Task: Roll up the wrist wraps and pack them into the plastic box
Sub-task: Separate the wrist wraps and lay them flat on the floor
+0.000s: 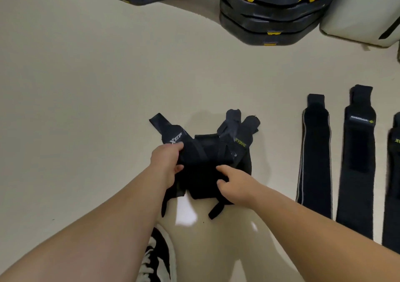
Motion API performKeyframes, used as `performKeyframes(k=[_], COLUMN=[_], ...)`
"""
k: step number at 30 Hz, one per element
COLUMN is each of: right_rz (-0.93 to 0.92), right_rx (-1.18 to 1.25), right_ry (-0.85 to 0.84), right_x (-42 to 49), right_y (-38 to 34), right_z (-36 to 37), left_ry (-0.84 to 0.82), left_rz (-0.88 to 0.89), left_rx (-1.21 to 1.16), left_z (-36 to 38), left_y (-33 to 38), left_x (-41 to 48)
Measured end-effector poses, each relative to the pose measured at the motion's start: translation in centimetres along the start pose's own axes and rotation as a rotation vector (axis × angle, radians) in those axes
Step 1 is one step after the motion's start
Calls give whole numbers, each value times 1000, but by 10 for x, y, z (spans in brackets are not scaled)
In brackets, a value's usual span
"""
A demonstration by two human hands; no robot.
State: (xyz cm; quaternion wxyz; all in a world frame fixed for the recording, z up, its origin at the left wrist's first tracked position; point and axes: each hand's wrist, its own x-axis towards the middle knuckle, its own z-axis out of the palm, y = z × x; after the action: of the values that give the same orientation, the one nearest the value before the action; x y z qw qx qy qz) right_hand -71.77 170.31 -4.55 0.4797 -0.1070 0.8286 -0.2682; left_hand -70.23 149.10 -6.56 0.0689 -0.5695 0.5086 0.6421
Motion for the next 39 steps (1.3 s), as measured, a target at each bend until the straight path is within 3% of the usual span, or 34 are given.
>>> performKeyframes(k=[4, 9, 13, 16, 20, 23, 26, 28, 34, 39], right_rz=[27, 125, 191, 168, 195, 282, 308, 333, 362, 371], right_rx=[89, 512, 833, 983, 1082, 1023, 970, 975, 910, 939], right_ry=[-14, 122, 163, 133, 12, 157, 346, 383, 293, 269], right_x=[2, 1, -5, -14, -28, -31, -29, -28, -20, -16], right_y=[9, -12, -15, -12, -7, 0, 16, 27, 38, 35], right_z=[-5, -28, -52, -67, -75, -71, -66, -62, -56, -61], left_ry=[-14, -166, -247, -360, -591, -512, -163, 30, 63, 48], left_rz=[-175, -291, -156, 1, 47, 47, 94, 162, 266, 325], left_rx=[-238, -213, -218, -22, 283, 325, 317, 290, 334, 551], left_z=[9, 12, 21, 28, 47, 56, 54, 49, 47, 60], left_y=[6, 14, 23, 22, 12, -1, -18, -27, -34, -27], left_x=[7, -18, -47, -74, -108, -106, -89, -72, -42, -38])
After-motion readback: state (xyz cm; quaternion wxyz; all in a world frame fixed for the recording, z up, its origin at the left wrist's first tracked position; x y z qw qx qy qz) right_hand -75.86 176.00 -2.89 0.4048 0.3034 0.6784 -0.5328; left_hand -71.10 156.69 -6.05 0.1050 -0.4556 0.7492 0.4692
